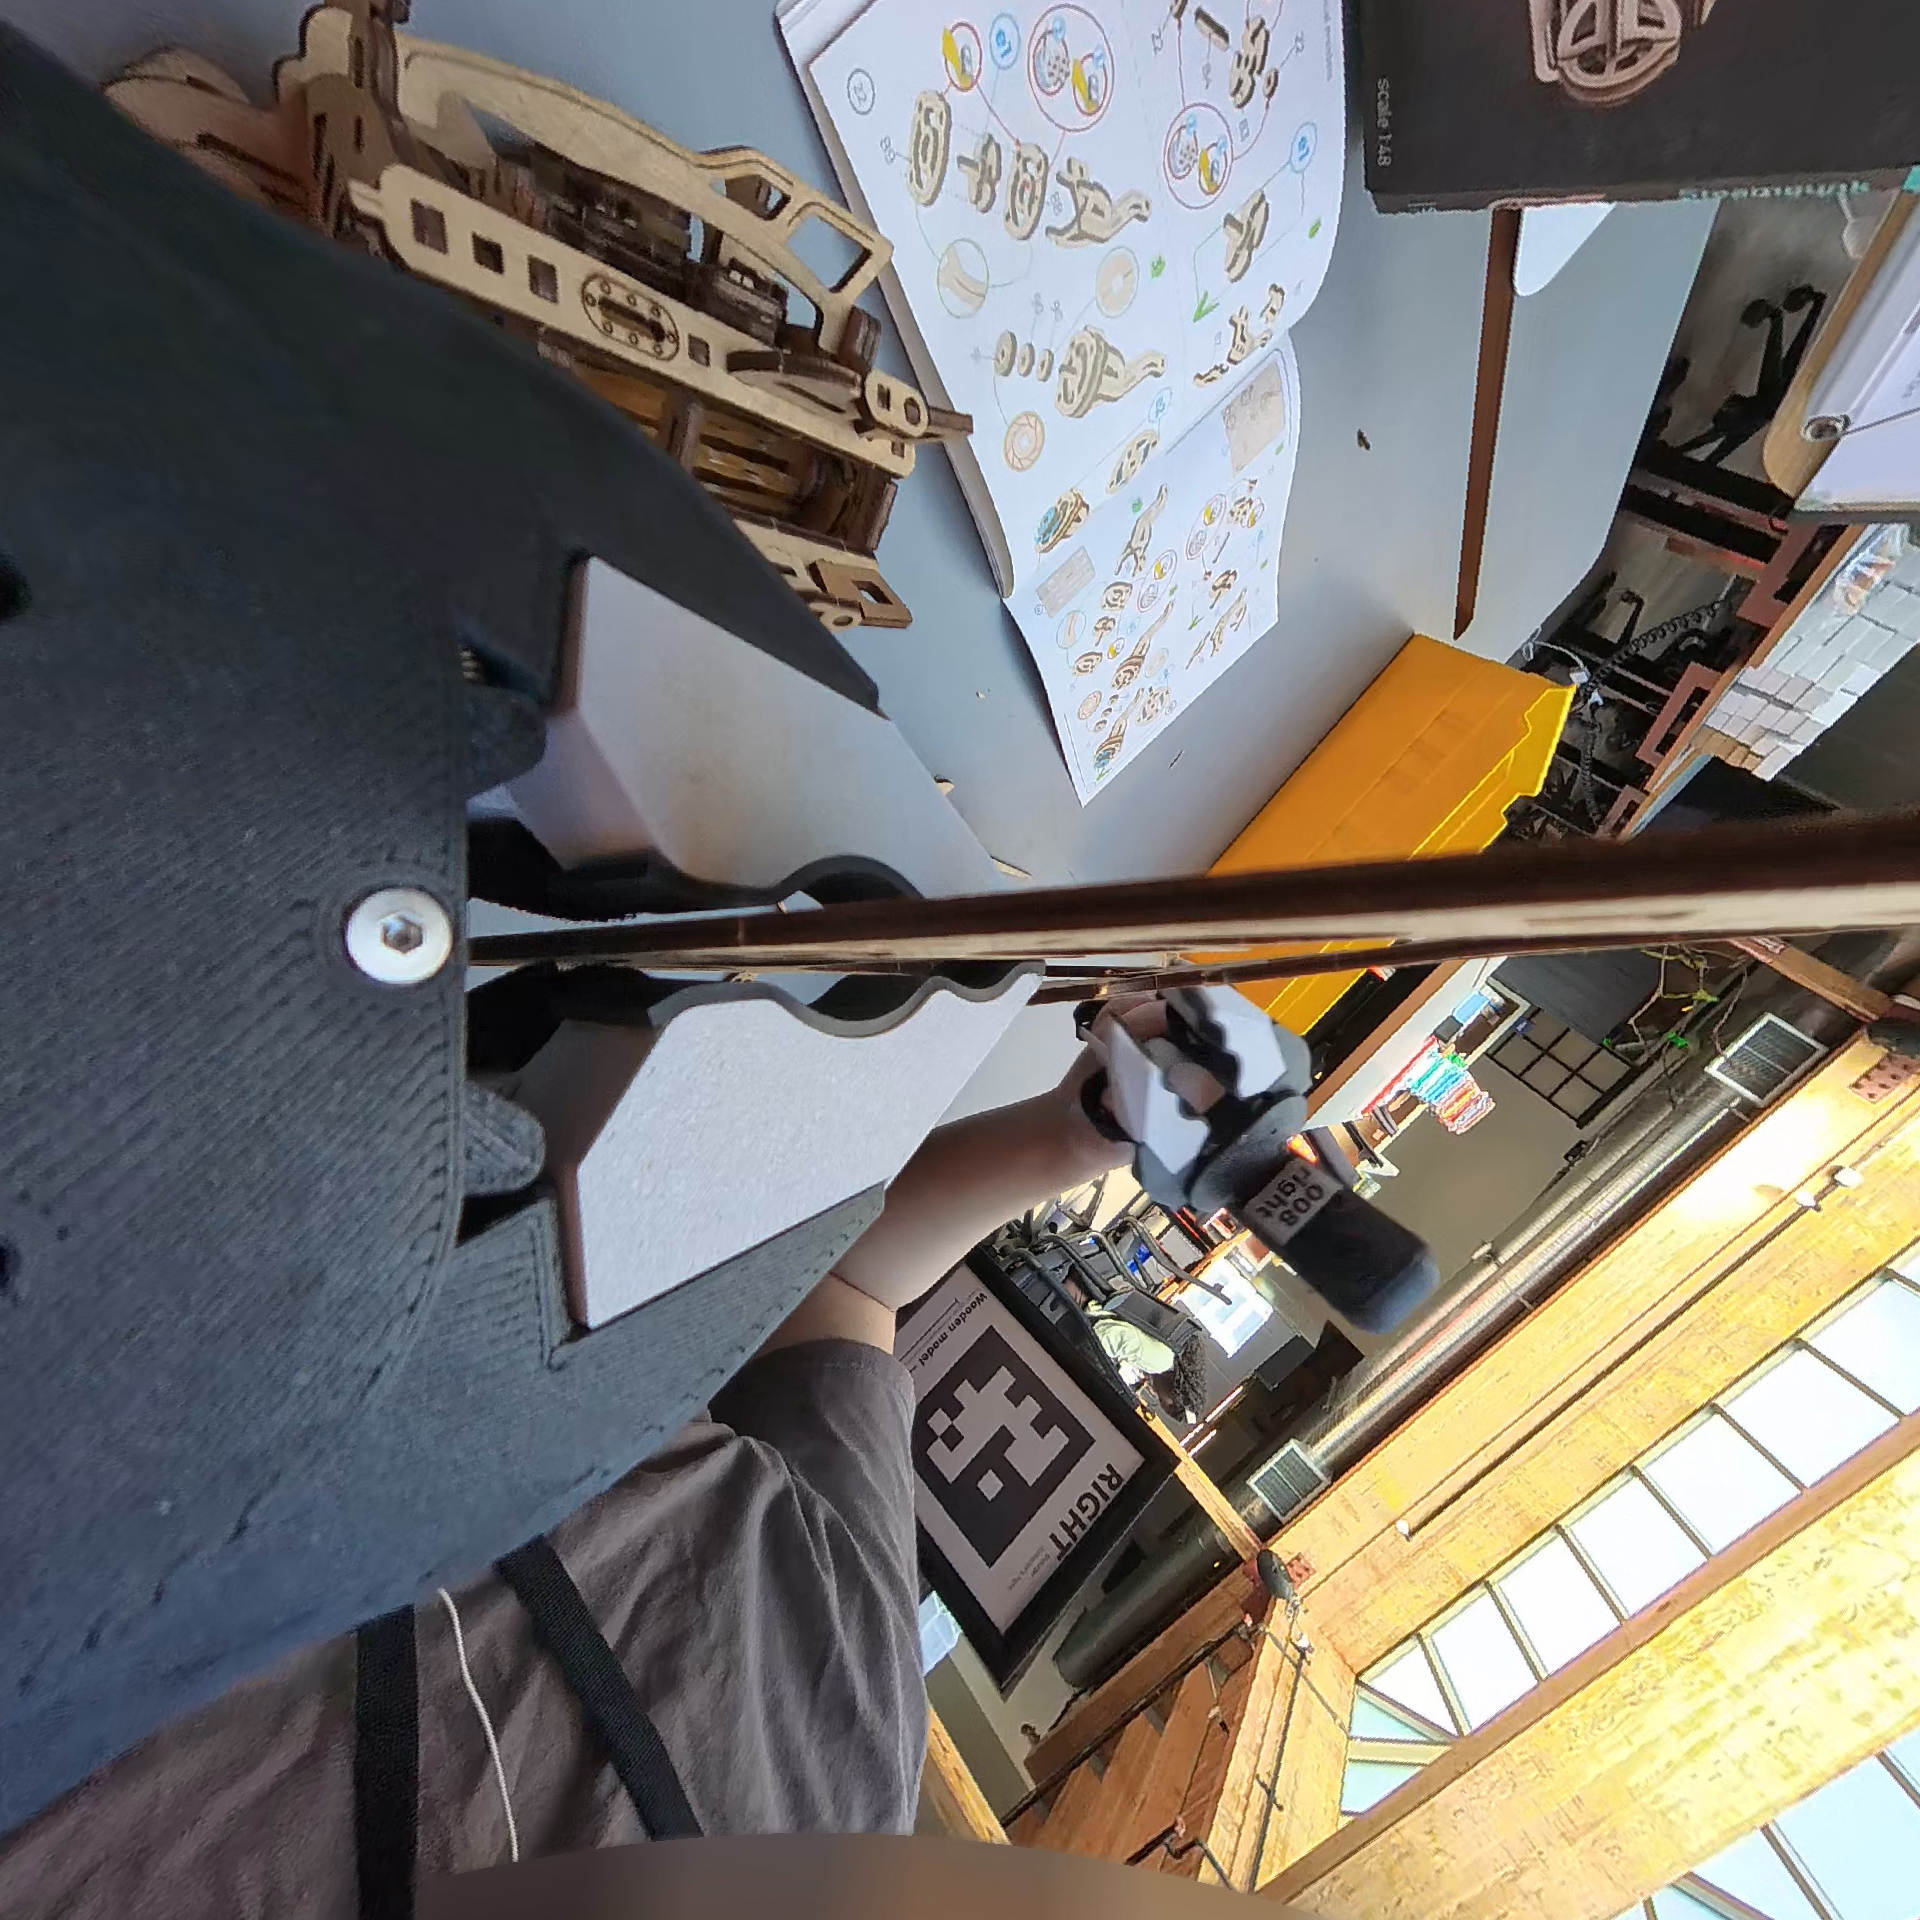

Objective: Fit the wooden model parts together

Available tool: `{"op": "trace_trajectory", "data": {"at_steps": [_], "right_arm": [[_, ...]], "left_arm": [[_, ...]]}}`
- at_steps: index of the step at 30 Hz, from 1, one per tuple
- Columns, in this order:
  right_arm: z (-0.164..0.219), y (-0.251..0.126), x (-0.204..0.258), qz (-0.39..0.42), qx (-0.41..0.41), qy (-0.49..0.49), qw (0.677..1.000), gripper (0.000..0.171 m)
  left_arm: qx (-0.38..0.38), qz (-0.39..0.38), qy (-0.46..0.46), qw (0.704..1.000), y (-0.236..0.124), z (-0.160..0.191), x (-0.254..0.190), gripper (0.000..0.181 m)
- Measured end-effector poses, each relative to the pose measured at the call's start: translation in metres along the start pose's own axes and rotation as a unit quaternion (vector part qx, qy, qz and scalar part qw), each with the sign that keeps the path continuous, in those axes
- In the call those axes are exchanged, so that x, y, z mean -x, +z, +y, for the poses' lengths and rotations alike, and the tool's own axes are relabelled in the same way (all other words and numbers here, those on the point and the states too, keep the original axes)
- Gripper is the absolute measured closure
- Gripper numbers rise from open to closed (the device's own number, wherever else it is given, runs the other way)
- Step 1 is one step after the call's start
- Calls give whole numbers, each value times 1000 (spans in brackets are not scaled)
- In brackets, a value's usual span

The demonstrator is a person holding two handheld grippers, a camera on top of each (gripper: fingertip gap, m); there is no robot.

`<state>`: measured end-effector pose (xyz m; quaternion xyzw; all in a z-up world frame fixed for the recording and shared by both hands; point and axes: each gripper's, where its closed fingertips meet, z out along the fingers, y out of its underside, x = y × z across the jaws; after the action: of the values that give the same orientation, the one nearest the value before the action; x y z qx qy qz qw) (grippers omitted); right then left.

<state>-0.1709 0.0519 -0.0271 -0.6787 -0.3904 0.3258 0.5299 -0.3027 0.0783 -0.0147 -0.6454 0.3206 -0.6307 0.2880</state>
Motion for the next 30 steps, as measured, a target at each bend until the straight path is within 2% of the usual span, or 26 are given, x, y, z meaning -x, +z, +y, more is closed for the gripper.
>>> {"op": "trace_trajectory", "data": {"at_steps": [2,4,5,8,12,16,17,18,23,28,30], "right_arm": [[-37,1,-4,-21,-76,79,994,134],[-63,7,-10,-40,-113,147,982,128],[-74,12,-12,-51,-123,167,977,123],[-96,35,-13,-77,-104,193,973,123],[-98,70,-1,-133,-31,213,968,124],[-98,91,14,-176,7,208,962,138],[-93,94,14,-177,25,202,963,155],[-91,95,18,-191,37,193,962,164],[-94,91,25,-248,6,227,942,170],[-82,88,21,-274,-6,276,921,170],[-75,86,23,-287,-10,297,911,170]], "left_arm": [[0,10,9,1000,2,0,-5,181],[1,21,19,1000,5,0,-11,181],[2,26,24,999,6,1,-14,181],[8,31,39,999,11,4,-19,181],[8,39,45,998,12,4,-23,181],[7,40,47,998,11,3,-24,181],[7,41,46,998,11,3,-24,181],[9,41,45,998,11,4,-24,181],[8,51,48,997,11,4,-26,181],[-19,47,50,997,7,-5,-26,150],[-32,37,55,997,4,-9,-22,145]]}}
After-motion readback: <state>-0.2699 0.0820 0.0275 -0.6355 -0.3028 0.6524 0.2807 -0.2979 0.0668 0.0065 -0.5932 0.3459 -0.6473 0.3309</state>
